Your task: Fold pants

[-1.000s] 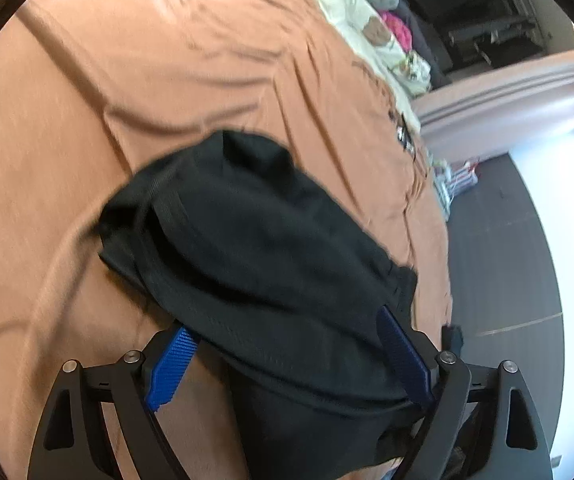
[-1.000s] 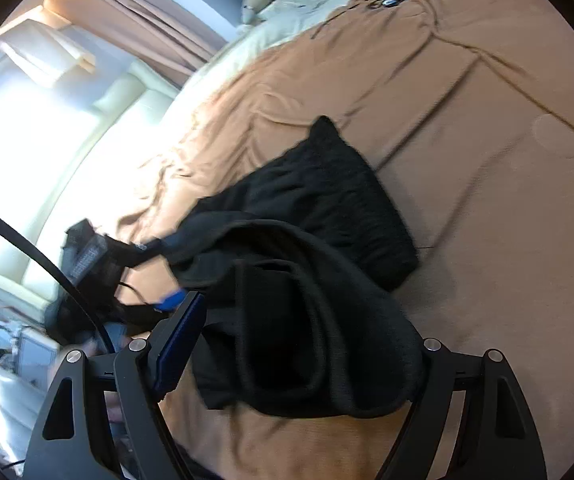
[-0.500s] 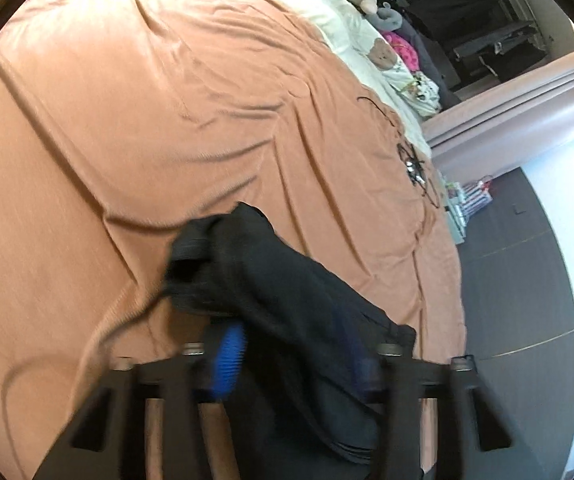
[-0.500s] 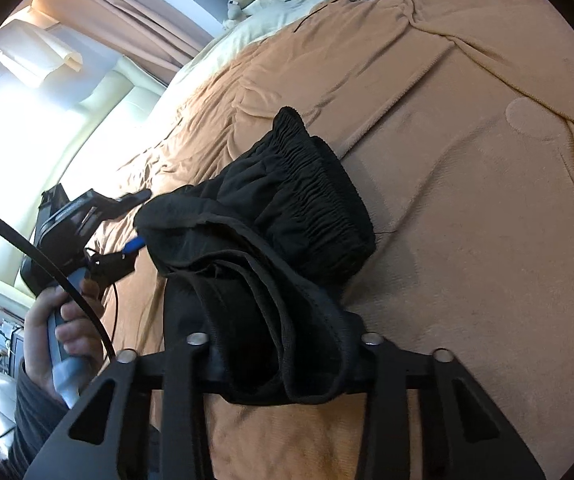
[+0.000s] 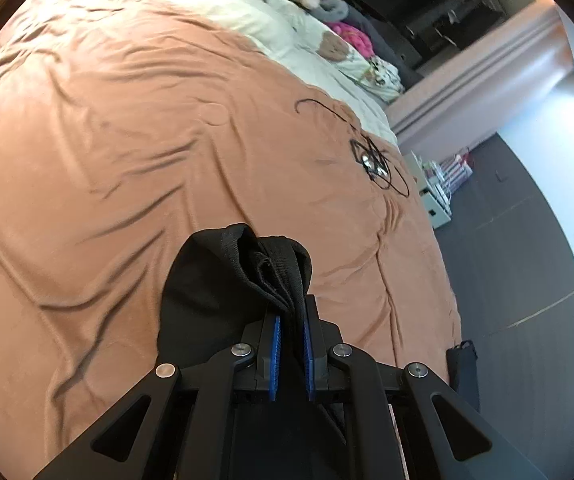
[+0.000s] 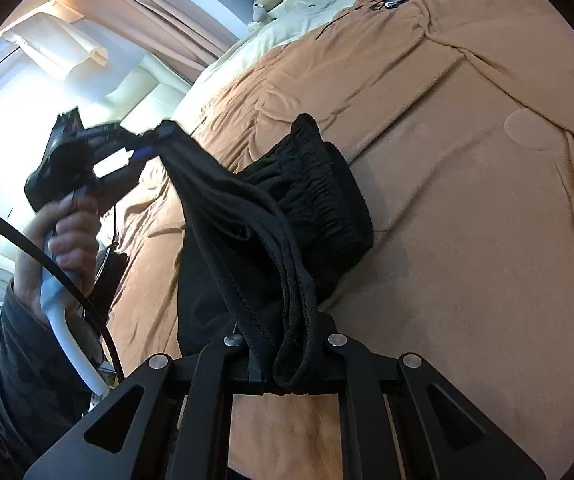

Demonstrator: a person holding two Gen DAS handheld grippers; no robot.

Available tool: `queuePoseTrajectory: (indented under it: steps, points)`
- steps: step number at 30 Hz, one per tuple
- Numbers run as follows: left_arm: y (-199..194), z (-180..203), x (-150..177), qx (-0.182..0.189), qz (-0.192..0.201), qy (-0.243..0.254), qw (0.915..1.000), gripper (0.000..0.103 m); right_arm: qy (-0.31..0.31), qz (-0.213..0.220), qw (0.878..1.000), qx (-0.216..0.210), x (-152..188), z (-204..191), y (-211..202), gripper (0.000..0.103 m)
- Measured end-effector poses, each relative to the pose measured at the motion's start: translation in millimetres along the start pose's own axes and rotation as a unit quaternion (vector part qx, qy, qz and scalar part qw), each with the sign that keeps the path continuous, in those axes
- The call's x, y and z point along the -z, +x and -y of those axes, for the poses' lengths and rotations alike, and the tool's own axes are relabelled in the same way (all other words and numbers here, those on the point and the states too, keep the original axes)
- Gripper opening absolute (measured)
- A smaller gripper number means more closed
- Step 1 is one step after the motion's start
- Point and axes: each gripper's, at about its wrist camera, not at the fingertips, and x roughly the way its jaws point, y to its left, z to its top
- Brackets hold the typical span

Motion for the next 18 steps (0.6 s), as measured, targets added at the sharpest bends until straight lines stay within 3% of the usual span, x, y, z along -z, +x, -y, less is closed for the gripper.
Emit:
queuePoseTrajectory:
  steps: [11, 12, 16, 18]
  points:
    - [41, 37, 1, -0.006, -0.035, 0.049, 0.9981, 0.011, 0.018, 0.01, 1.0, -0.002, 14, 3, -10, 0.004]
    - [42, 39, 2, -0.007, -0.039, 0.053, 0.9978, 0.016, 0.02, 0.011, 1.0, -0.002, 14, 3, -11, 0.004]
    - [43, 42, 11, 0.004, -0.048, 0.065, 0.9967, 0.057, 0.023, 0.011, 1.0, 0.003, 17, 5, -13, 0.004]
    - [39, 39, 17, -0.004, -0.045, 0.069, 0.9965, 0.059, 0.024, 0.009, 1.0, 0.005, 18, 4, -14, 0.004]
